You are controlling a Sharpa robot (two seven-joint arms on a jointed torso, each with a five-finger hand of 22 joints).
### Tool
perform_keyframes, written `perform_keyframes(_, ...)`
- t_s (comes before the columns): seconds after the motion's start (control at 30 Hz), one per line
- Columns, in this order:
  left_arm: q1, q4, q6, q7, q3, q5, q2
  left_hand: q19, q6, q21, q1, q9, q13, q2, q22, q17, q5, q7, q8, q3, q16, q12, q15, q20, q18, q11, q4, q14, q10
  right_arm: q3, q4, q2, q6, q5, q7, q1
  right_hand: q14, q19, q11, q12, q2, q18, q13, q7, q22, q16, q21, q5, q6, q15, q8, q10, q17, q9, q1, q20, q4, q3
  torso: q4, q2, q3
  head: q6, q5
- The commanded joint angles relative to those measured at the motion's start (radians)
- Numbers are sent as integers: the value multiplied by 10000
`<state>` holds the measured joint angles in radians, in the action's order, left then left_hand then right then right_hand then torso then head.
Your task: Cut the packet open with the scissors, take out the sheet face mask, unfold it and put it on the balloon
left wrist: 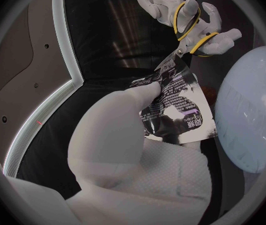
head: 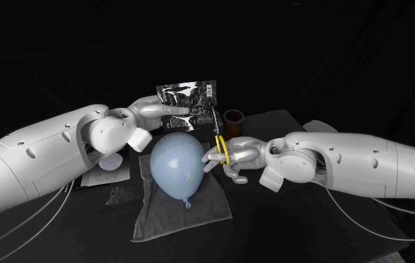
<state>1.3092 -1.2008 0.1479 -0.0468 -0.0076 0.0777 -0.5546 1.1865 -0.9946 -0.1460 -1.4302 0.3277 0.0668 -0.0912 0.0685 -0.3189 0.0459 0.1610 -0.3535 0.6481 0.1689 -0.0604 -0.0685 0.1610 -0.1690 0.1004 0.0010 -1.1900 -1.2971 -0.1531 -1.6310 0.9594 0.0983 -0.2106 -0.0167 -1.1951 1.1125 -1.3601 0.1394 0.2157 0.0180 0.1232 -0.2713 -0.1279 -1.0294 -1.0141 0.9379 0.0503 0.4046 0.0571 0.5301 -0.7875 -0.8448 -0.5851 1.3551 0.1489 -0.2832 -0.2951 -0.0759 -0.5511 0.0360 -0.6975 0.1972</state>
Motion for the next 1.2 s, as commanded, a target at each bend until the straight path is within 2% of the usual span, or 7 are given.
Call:
perform_keyframes(0.03, 14, -19, 201, 34, 12, 1, 12, 68, 10, -14, 13, 1041, -9, 79, 0, -8, 35, 70, -36, -8, -61, -46, 63, -10, -154, 11, -70, -25, -77, 2, -9, -21, 188, -128, -37, -6, -78, 84, 38, 53, -88, 130, 15, -70, 16, -58, -40, -8, -21, 3, 27, 21, 10, 11, -47, -12, -15, -60, -7, -2, -6, -26, -14)
perform_keyframes(0.47, 15, -12, 252, 1, 9, 19, -24, 71, 11, -14, 20, 1051, -8, 81, 0, -14, 35, 69, -37, -6, -63, -47, 64, -11, -155, 10, -76, -28, -80, 3, -129, 138, 156, -248, -7, -9, -93, 95, 42, 55, -92, 132, 30, -66, 35, -65, -58, -8, -15, 8, 27, 40, 22, 28, -52, -8, -20, -67, -16, 4, 15, -47, -31)
perform_keyframes(0.8, 15, -43, 336, -31, 6, 111, -40, 71, 11, -14, 20, 1051, -8, 81, 0, -14, 35, 69, -37, -6, -63, -47, 64, -11, -155, 10, -76, -28, -80, 11, -131, 149, 169, -293, 4, -81, -99, 99, 42, 64, -108, 133, 36, -67, 42, -71, -63, -8, -6, 9, 30, 38, 29, 38, -51, -7, -22, -68, -6, 0, 6, -56, -38)
perform_keyframes(1.2, 15, -80, 420, -36, 6, 163, -8, 73, 11, -14, 24, 1060, -8, 82, 0, -18, 34, 68, -39, -4, -66, -47, 65, -12, -155, 10, -82, -30, -82, 14, 82, -103, 215, -299, -31, -319, -108, 96, 42, 82, -140, 130, 47, -70, 33, -83, -47, -9, 11, 10, 33, 32, 42, 56, -56, -4, -28, -71, 1, 8, -12, -47, -35)
